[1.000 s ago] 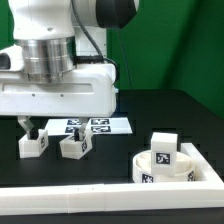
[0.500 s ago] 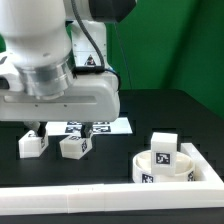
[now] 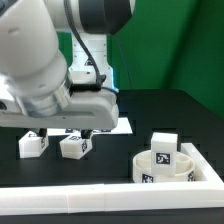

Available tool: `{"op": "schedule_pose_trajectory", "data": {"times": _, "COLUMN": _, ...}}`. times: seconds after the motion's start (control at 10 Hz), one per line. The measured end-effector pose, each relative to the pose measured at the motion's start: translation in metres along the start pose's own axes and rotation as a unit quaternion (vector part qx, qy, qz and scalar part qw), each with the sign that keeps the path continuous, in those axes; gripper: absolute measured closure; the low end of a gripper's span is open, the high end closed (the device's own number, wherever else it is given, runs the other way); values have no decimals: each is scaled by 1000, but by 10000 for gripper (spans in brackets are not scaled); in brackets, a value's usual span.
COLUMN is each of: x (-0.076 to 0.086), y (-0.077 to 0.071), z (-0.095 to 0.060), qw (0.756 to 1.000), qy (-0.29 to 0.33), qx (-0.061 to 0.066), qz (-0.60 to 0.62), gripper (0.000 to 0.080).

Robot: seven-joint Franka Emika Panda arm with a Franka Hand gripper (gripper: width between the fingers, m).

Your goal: Assemble stool

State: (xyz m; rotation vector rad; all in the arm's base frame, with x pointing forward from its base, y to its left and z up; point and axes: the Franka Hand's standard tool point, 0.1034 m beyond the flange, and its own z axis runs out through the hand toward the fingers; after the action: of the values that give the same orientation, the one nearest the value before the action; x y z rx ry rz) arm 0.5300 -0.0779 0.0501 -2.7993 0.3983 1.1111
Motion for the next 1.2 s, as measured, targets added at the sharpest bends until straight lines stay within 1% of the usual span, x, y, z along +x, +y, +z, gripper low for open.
{"op": "schedule_pose_trajectory", "data": {"times": 0.1, "x": 3, "y": 0, "z": -1, "qw": 1000, "qy": 7, "qx": 0, "qz": -2, "gripper": 151}}
{"op": "schedule_pose_trajectory", "data": {"times": 0.3, "x": 4, "y": 1, "z": 1, "qw": 1000, "qy": 7, "qx": 1, "qz": 5, "gripper": 151}}
{"op": "schedule_pose_trajectory", "data": {"times": 0.4, "x": 3, "y": 6, "z": 8, "qw": 1000, "qy": -4, "qx": 3, "qz": 31, "gripper": 151}}
{"op": "schedule_pose_trajectory", "data": {"times": 0.5, "x": 3, "y": 11, "z": 16, "qw": 999, "qy": -16, "qx": 8, "qz": 51, "gripper": 151}}
{"op": "schedule_pose_trajectory", "data": {"times": 0.6, "x": 4, "y": 12, "z": 18, "qw": 998, "qy": -18, "qx": 12, "qz": 54, "gripper": 151}}
{"op": "schedule_pose_trajectory", "data": {"times": 0.9, "x": 3, "y": 12, "z": 22, "qw": 998, "qy": -27, "qx": 11, "qz": 49, "gripper": 151}}
{"op": "schedule_pose_trajectory", "data": {"times": 1.1, "x": -3, "y": 13, "z": 32, "qw": 998, "qy": -62, "qx": 11, "qz": 26, "gripper": 151}}
{"op": "schedule_pose_trajectory", "data": {"times": 1.2, "x": -8, "y": 15, "z": 37, "qw": 994, "qy": -103, "qx": 10, "qz": 28, "gripper": 151}}
